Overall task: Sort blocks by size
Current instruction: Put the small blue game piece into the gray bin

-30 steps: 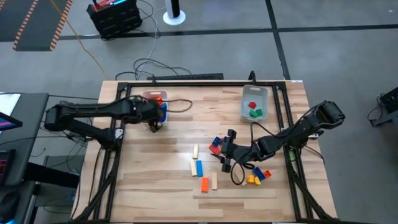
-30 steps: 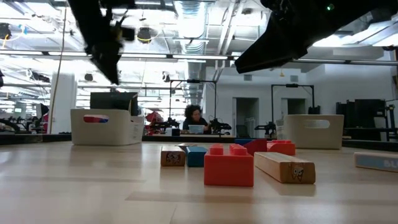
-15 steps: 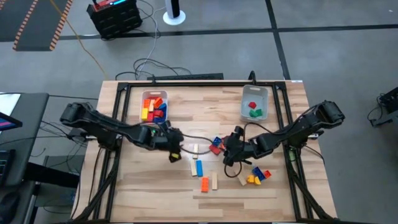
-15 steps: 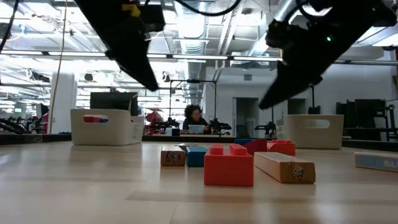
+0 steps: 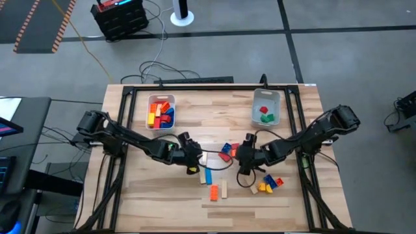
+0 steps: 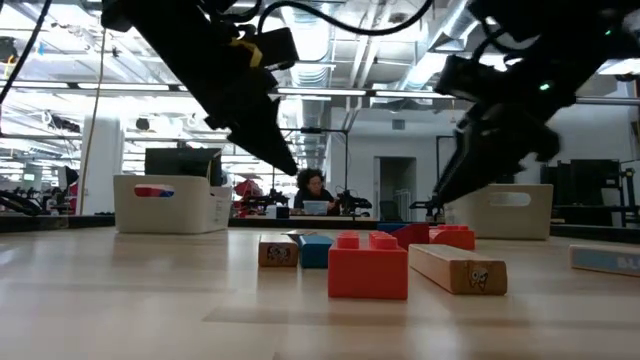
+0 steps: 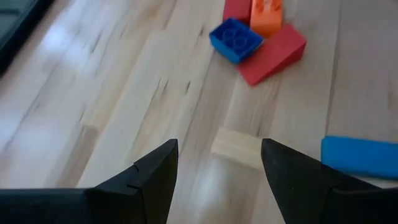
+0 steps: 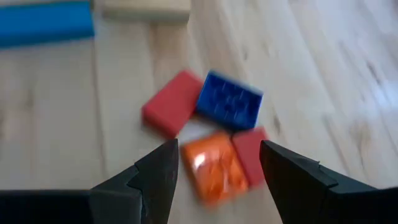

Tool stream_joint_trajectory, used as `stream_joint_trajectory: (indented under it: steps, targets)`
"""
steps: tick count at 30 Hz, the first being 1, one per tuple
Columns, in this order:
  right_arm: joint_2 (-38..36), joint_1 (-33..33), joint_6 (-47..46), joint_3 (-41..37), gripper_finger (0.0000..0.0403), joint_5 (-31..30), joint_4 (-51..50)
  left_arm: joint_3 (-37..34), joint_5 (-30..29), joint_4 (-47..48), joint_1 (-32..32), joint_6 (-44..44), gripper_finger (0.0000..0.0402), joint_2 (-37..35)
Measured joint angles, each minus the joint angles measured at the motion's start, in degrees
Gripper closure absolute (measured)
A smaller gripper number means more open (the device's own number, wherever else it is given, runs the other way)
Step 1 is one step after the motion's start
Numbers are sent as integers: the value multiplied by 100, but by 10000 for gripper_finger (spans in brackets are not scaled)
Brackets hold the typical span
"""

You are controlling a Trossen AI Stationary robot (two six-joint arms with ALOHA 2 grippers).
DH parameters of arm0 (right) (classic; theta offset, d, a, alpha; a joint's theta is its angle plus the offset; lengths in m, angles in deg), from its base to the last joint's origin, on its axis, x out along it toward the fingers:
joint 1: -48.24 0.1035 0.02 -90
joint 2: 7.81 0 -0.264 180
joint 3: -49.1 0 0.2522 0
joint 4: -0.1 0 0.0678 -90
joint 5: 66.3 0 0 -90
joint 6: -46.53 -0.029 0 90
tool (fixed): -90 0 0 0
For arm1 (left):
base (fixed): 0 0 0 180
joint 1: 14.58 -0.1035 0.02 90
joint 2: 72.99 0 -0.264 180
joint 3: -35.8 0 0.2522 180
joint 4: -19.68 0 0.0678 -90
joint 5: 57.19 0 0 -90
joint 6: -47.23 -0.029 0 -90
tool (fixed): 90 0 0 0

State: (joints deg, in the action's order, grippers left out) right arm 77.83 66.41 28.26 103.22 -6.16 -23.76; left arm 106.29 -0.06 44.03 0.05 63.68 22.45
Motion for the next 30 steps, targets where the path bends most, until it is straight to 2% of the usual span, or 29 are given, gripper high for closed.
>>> stream_joint_trajectory:
  steps: [2,5,9,12,15,19,25,30]
  targets:
    - [2,-176,348,-154,149,75,599,0,-14,-256,1,-227,178,81]
    - [0,-476,846,-169,149,620,1039,0,-12,-362,-13,-405,178,126]
    - [2,-801,1542,17,149,1433,885,0,-39,-345,-15,-535,178,93]
    - [-2,-967,2014,244,149,1730,580,0,-354,-271,71,-677,178,-71]
    - [-2,-1136,2456,365,149,1840,449,-29,-805,-99,130,-793,178,-376]
    - [-2,-1450,2714,341,149,2086,518,-313,-1118,-66,105,-862,178,-940]
    - [16,-1578,3068,339,149,2282,825,-1059,-1198,58,-83,-657,178,-1748]
    - [549,-1651,3223,554,149,2587,763,-1662,-1208,71,-81,-233,178,-2481]
